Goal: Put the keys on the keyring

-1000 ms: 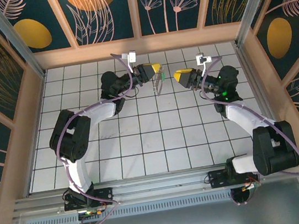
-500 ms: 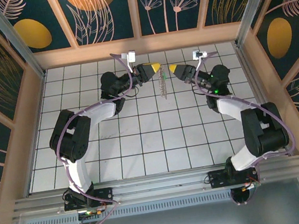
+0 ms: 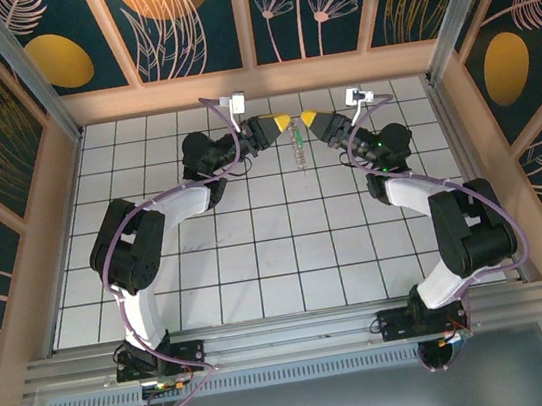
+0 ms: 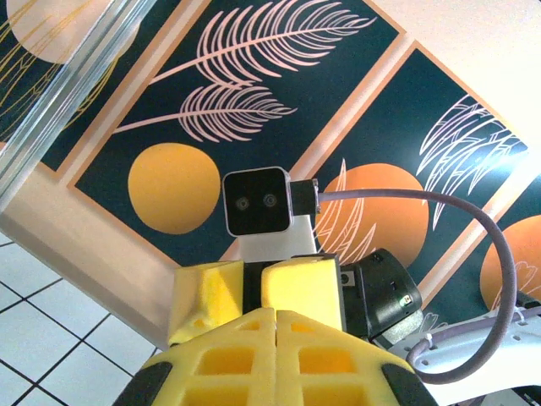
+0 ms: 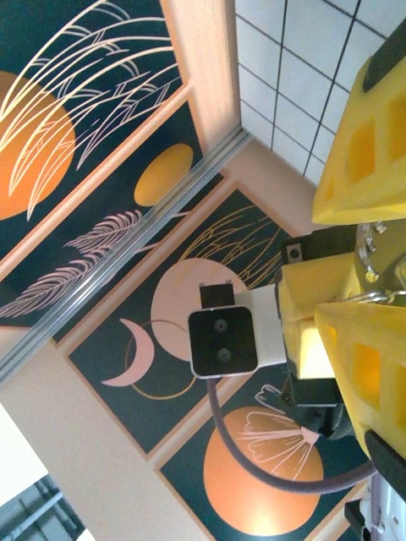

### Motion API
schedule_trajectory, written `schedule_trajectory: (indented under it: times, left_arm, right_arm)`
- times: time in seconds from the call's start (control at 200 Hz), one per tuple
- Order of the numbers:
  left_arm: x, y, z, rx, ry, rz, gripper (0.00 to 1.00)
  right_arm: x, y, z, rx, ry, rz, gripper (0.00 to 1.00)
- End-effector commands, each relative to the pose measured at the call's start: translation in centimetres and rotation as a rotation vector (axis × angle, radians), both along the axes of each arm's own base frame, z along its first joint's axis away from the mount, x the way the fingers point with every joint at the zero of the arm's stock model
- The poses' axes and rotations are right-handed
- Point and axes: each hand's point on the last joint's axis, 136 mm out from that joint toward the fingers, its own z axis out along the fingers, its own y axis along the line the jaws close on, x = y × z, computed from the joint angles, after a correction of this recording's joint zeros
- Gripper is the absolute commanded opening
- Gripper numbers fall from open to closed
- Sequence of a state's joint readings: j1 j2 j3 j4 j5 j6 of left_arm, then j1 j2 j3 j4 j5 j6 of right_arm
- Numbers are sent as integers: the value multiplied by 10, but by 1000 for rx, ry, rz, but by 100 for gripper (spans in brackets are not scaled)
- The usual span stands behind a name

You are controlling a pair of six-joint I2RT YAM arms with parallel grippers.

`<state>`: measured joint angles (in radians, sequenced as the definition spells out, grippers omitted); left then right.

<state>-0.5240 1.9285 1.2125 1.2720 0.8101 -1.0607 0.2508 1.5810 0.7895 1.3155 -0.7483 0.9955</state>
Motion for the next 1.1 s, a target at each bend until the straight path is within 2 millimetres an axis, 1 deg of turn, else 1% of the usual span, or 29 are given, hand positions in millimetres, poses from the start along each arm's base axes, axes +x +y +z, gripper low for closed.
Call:
schedule_trajectory:
  times: [0.0,0.25,0.475,0.706,0.791,0.996,1.091]
  left_arm:
    - [-10,2,16,-39,-48,-10,0]
    - [-10,2,16,-41,-47,-10,0]
    - [-11,3,17,-41,-50,-9,0]
    - [-10,2,14,-39,-44,-11,0]
    - [-10,1,14,-39,-44,-11,0]
    - [-8,1,12,-38,-39,-9,0]
    - [-8,0,10,-36,-37,-10,0]
  right_arm:
    - [-10,2,16,39,-71,9,31]
    - [-7,16,14,37,-66,43,30]
    - [-5,21,13,40,-63,58,20]
    - [-6,25,16,37,-72,78,19]
    - [-7,28,17,36,-80,91,16]
    - [-11,31,18,29,-90,115,0]
    - [-13,30,18,29,-99,121,0]
